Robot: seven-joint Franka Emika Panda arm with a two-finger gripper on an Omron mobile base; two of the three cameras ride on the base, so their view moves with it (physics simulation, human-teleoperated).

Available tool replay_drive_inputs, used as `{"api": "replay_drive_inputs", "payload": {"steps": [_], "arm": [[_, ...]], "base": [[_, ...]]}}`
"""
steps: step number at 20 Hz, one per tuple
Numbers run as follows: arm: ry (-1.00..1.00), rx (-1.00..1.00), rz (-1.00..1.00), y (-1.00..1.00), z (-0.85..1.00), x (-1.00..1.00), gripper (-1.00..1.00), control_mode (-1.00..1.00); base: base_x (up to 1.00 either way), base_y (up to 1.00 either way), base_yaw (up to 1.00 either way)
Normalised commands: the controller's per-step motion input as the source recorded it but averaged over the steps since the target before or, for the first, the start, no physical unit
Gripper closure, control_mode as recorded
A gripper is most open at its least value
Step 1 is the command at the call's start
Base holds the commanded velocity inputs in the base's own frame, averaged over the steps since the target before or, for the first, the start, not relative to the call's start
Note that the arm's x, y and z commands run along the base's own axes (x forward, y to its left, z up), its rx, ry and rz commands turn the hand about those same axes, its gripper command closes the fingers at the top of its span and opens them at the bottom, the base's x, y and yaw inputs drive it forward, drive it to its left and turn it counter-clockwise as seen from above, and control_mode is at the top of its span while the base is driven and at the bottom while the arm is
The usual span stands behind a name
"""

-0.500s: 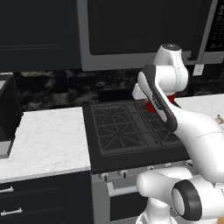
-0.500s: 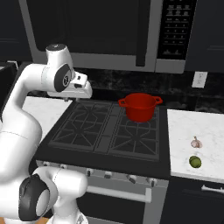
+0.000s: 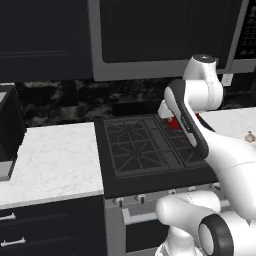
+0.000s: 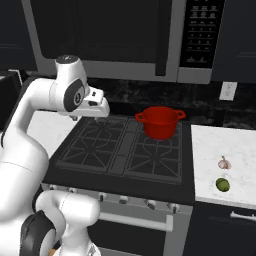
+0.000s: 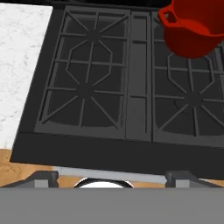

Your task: Put the lime and garlic in the pot. Retrieve the spatula and lightly stir the vegetables in the pot.

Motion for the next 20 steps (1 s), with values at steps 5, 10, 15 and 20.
{"api": "replay_drive_inputs", "payload": {"steps": [5,10,15,20], "arm": [[-0.03,0.0,-0.01,-0.22,-0.04,0.04,-1.0,-1.0],[0.0,0.0,0.0,0.0,0.0,0.0,-1.0,1.0],[0.0,0.0,0.0,0.0,0.0,0.0,-1.0,1.0],[0.0,0.0,0.0,0.0,0.0,0.0,-1.0,1.0]], "base": [[0.0,0.0,0.0],[-0.04,-0.21,-0.01],[0.02,-0.94,-0.05],[0.23,-0.75,0.0]]}}
